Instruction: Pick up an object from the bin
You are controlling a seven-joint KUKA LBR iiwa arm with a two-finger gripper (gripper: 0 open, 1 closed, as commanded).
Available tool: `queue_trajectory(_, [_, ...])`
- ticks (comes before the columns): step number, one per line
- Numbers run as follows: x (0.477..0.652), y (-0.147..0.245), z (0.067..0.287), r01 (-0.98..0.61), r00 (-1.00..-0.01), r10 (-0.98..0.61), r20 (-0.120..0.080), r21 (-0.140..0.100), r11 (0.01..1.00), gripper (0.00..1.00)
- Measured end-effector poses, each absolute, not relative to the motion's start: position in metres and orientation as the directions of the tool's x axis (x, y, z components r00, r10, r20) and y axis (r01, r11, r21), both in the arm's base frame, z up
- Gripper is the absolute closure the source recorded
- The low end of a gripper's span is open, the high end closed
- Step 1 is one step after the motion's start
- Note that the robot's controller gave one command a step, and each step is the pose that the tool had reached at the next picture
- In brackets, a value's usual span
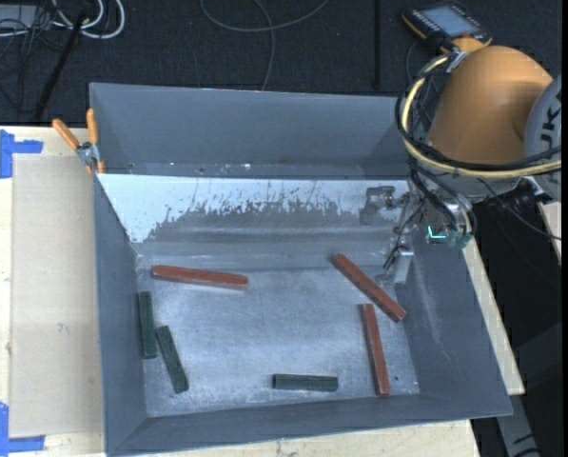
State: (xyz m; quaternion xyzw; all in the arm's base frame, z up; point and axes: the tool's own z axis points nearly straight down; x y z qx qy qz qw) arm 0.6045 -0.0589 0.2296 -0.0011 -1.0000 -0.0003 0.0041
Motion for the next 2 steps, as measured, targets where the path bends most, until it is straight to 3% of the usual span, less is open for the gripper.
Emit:
queue_trajectory(1, [0.606, -0.059, 0.234, 0.001, -1.000, 0.001, 0.000, 0.000, 1.000, 0.00])
queue_trajectory(2, [0.581, -0.088, 0.185, 0.002, -1.000, 0.002, -0.005, 0.000, 1.000, 0.00])
